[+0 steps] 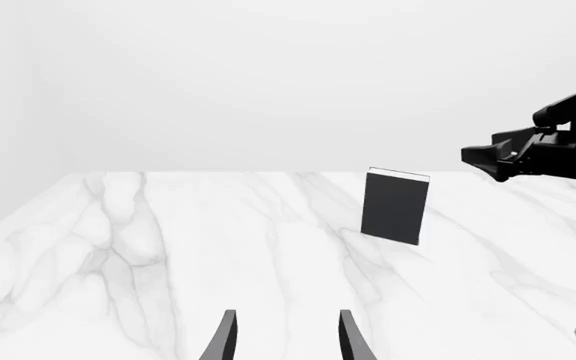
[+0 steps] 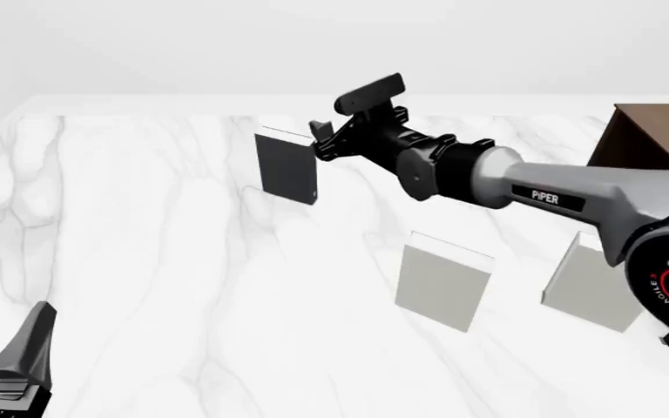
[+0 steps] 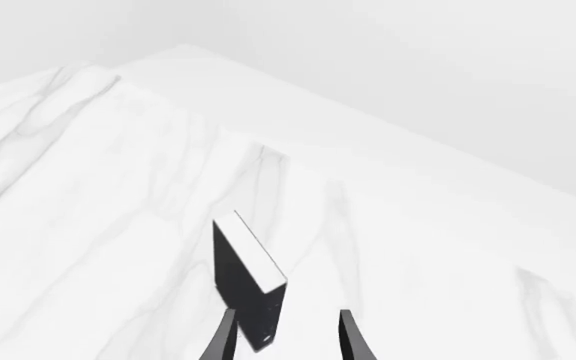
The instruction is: Pick up the book on the left and place it on top of the shelf.
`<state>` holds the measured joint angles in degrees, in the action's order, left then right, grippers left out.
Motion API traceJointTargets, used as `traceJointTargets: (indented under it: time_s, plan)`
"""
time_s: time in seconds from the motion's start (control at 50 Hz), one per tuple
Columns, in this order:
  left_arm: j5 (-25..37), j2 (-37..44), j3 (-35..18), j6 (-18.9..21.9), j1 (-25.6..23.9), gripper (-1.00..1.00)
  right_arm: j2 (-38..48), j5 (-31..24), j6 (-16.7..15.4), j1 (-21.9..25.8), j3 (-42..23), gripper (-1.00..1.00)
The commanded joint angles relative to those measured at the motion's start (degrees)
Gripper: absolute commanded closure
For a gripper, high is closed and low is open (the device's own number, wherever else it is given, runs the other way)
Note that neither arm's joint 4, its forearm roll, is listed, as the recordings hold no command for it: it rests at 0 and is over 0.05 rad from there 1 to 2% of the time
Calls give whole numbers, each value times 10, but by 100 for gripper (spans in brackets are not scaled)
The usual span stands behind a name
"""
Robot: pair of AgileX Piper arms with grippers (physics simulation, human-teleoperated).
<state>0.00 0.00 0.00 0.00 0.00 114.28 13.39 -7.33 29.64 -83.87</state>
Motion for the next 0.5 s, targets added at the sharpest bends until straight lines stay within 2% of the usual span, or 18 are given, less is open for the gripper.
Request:
traceJointTargets:
  time_s: [0.02,0.5]
  plan:
    - [0,0,0,0,0,-100,24,1,3,5,-17,-100]
    - [0,0,0,0,0,-100,80,17,15,19,-58,-100]
